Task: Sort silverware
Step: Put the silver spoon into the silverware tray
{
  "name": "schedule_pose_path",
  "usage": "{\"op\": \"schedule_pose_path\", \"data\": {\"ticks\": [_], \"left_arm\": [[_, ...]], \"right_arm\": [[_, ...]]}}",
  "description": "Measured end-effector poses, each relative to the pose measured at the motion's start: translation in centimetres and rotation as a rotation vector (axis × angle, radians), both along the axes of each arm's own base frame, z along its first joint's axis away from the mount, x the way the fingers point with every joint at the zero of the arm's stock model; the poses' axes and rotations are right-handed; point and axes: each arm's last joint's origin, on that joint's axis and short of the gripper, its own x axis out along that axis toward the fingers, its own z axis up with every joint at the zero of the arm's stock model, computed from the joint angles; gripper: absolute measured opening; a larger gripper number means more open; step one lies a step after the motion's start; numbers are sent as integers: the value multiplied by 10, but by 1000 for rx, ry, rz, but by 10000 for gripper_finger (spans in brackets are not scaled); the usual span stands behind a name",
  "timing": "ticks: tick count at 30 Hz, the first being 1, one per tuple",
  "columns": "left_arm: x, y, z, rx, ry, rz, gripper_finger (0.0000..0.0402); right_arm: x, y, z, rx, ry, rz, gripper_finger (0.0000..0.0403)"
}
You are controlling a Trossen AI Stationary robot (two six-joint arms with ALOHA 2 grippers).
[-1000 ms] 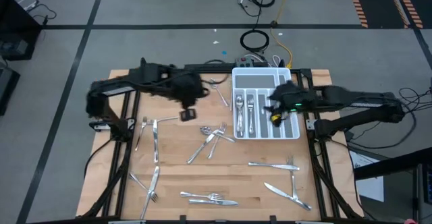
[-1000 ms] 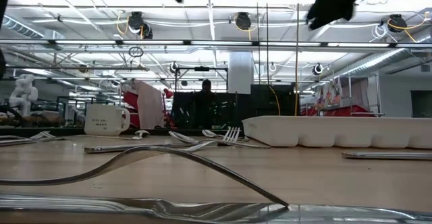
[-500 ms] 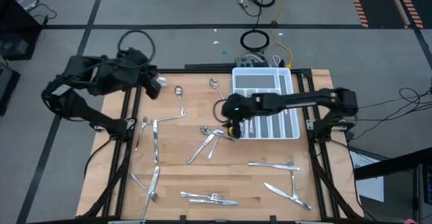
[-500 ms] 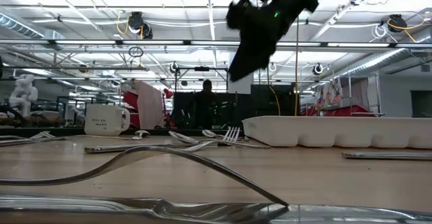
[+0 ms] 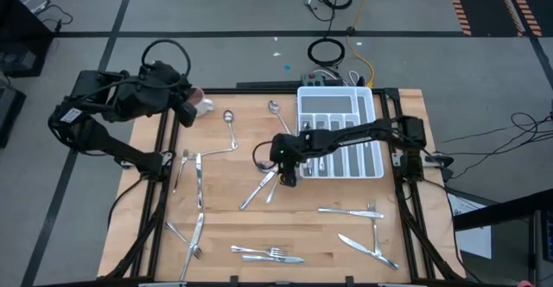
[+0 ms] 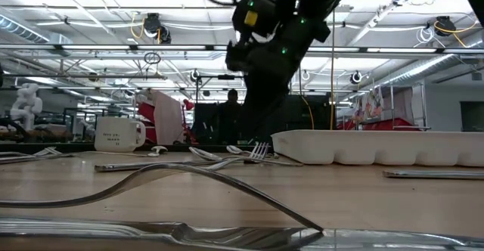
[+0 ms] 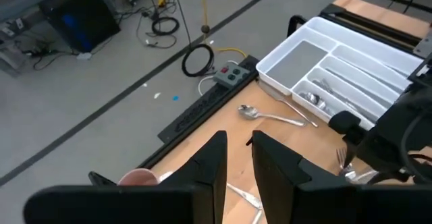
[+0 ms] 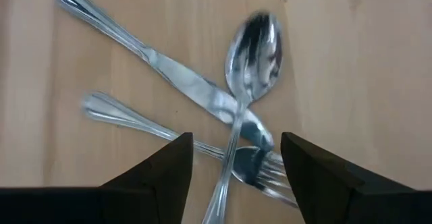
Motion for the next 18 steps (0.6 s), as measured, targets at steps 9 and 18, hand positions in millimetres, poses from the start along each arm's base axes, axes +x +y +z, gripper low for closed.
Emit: {"op": "schedule_pose_path", "data": {"ticks": [9, 18], "left_arm": [[-22, 0, 6, 13, -27, -37, 77], [-43, 0, 11, 14, -77, -40, 77]], "right_arm": [[4, 0, -11, -11, 14, -86, 211], [8, 2, -10, -8, -30, -103, 197]]}}
